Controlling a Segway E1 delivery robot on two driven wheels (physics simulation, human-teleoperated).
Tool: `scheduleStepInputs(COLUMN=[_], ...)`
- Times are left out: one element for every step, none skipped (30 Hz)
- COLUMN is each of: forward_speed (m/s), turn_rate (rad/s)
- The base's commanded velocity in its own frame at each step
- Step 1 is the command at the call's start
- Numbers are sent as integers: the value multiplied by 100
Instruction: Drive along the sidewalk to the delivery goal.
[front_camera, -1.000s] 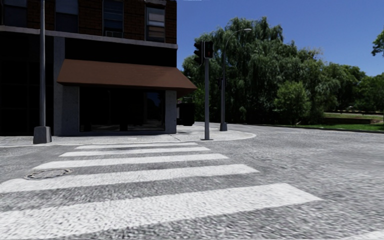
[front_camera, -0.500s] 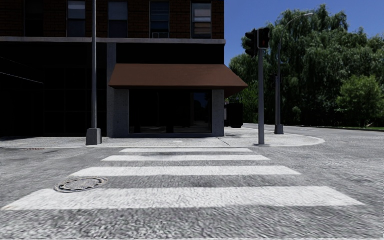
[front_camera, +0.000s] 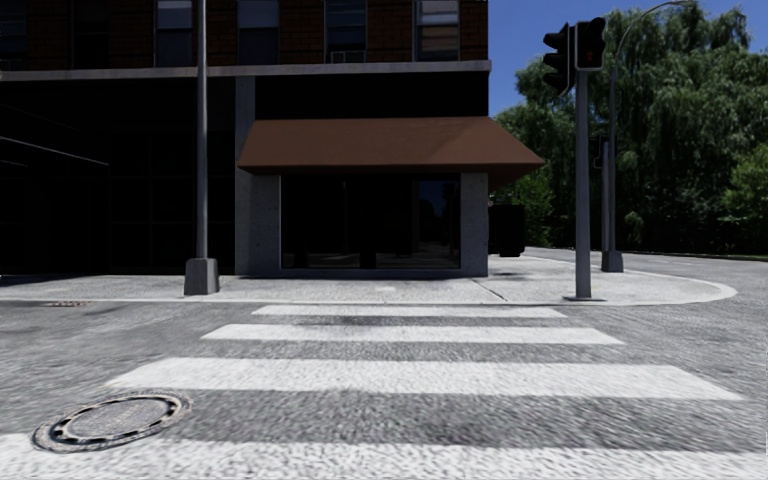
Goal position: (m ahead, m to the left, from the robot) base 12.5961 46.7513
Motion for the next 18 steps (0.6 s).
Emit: scheduleStepInputs(forward_speed=[152,152,152,154,159,159,161,162,162,162,163,163,164,169,173,173,174,174], turn_rate=[25,25,25,25,25,25,25,25,25,25,25,25,25,25,25,25,25,25])
